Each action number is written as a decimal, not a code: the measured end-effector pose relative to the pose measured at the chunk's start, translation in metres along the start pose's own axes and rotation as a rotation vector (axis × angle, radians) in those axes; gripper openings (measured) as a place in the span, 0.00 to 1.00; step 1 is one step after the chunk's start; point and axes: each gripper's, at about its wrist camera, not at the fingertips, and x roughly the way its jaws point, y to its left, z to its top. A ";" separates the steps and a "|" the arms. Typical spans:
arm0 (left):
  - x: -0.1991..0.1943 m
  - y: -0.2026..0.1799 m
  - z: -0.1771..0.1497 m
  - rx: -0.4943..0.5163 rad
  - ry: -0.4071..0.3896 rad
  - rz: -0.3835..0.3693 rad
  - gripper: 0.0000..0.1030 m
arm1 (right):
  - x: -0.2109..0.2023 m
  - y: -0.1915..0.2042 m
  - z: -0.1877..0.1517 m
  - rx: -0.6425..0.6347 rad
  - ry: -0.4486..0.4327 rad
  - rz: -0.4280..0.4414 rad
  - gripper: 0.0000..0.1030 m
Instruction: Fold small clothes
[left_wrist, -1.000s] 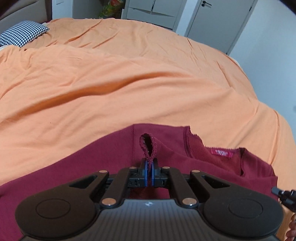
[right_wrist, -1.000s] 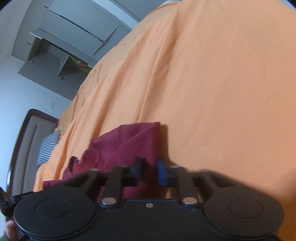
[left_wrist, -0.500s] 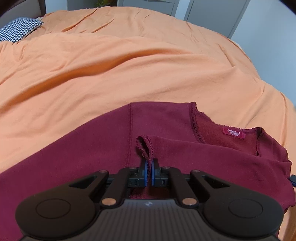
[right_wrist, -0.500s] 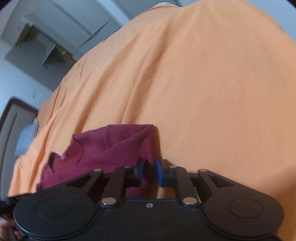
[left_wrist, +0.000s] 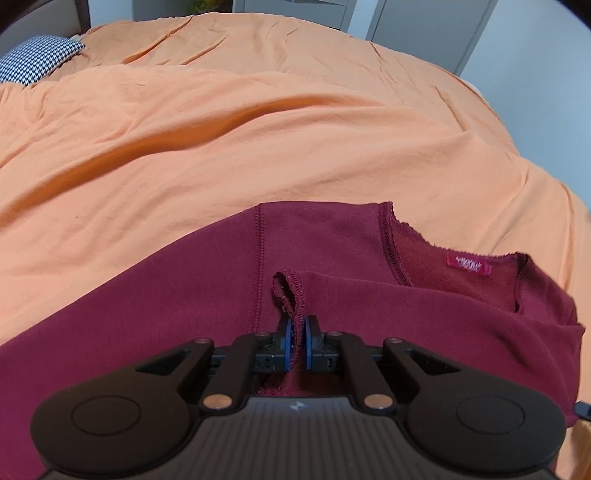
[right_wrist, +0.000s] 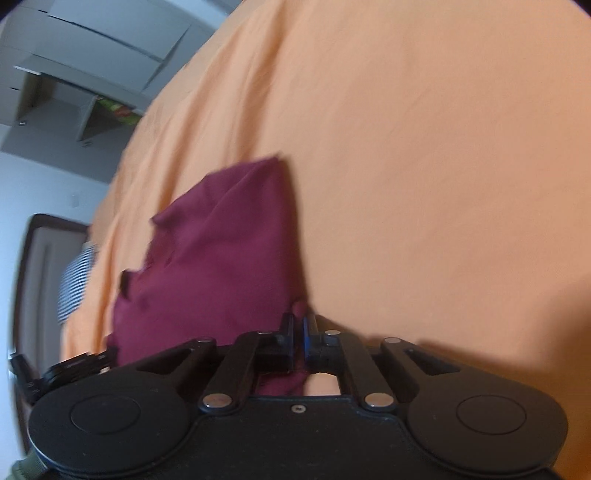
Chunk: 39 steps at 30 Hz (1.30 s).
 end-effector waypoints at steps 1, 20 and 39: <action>0.002 -0.001 0.000 0.005 0.003 0.005 0.08 | -0.002 0.002 -0.001 -0.034 -0.007 -0.019 0.04; -0.024 -0.024 -0.011 0.122 -0.064 -0.056 0.26 | 0.086 0.174 0.082 -0.944 -0.049 0.026 0.37; -0.053 0.035 -0.051 -0.044 -0.124 0.024 0.64 | 0.061 0.174 0.045 -0.772 -0.153 0.060 0.63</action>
